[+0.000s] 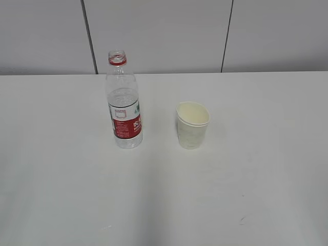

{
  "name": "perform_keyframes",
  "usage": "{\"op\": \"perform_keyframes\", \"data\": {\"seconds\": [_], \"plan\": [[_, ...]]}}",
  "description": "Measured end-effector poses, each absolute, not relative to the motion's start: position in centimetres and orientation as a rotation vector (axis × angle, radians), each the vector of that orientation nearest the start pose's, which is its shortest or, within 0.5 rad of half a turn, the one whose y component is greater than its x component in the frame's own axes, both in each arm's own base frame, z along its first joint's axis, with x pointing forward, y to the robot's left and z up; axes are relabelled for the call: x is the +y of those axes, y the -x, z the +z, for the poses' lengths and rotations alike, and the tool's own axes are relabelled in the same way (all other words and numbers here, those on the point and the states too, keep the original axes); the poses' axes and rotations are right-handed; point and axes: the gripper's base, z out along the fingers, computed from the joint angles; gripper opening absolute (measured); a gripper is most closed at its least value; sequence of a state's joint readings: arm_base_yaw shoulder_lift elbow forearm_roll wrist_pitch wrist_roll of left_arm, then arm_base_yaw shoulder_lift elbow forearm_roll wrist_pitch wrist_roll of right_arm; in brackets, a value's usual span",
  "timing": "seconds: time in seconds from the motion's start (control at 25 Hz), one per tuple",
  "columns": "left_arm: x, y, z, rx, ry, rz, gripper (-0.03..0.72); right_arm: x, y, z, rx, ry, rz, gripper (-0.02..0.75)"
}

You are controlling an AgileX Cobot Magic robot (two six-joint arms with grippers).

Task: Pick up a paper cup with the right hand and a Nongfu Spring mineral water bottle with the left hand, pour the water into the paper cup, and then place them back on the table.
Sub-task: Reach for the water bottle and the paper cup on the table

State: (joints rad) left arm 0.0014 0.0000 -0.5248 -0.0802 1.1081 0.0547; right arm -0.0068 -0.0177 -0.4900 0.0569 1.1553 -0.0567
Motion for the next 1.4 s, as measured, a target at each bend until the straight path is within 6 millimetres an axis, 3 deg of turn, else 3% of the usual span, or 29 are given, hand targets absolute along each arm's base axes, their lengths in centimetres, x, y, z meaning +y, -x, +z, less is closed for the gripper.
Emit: {"op": "perform_keyframes", "data": {"seconds": [1.4], "plan": [[-0.65, 1.00, 28.05, 2.064, -0.062, -0.062, 0.499, 0.48, 1.07, 26.70, 2.129, 0.059, 0.032, 0.536]]}}
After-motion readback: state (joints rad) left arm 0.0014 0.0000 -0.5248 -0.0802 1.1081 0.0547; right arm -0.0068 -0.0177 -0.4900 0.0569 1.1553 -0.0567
